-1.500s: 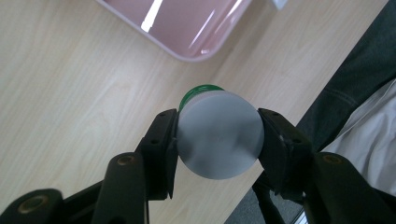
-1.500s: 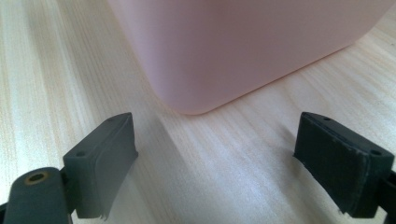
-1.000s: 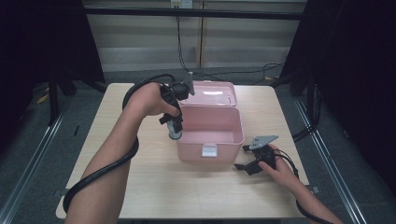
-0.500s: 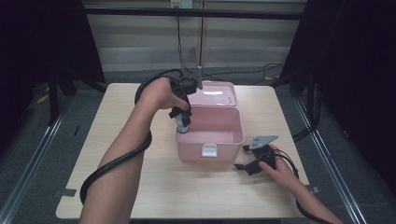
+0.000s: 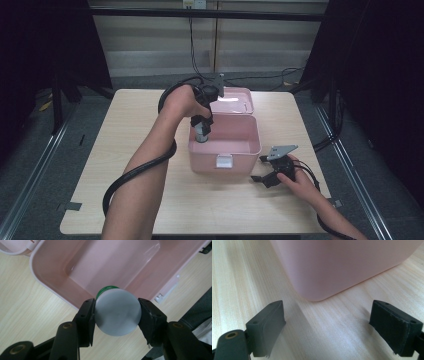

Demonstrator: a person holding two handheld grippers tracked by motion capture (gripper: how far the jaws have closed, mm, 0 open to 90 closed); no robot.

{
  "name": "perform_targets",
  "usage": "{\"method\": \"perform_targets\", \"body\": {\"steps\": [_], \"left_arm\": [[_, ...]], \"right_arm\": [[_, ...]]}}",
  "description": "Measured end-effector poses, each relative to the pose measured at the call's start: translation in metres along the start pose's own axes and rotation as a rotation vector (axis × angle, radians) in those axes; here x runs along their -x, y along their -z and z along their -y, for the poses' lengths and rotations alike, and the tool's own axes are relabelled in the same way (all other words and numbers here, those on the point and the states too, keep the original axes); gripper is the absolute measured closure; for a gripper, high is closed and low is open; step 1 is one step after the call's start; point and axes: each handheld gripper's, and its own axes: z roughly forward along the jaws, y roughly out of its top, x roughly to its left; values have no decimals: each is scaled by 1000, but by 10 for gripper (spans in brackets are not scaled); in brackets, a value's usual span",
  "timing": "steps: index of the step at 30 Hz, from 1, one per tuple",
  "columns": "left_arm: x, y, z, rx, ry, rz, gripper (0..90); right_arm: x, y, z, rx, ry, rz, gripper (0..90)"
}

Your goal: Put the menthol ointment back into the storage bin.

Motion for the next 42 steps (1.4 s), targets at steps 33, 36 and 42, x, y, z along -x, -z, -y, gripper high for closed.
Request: {"method": "perform_targets", "body": {"steps": [33, 36, 42], "left_arm": [[-15, -58, -31, 91, 315, -27, 504], [-16, -63, -31, 90, 342, -19, 504], [-23, -74, -29, 103, 392, -27, 504]], "right_arm": [[0, 0, 0, 2, 2, 0, 122], [0, 0, 0, 2, 3, 1, 123], [0, 0, 0, 2, 3, 1, 123]]}}
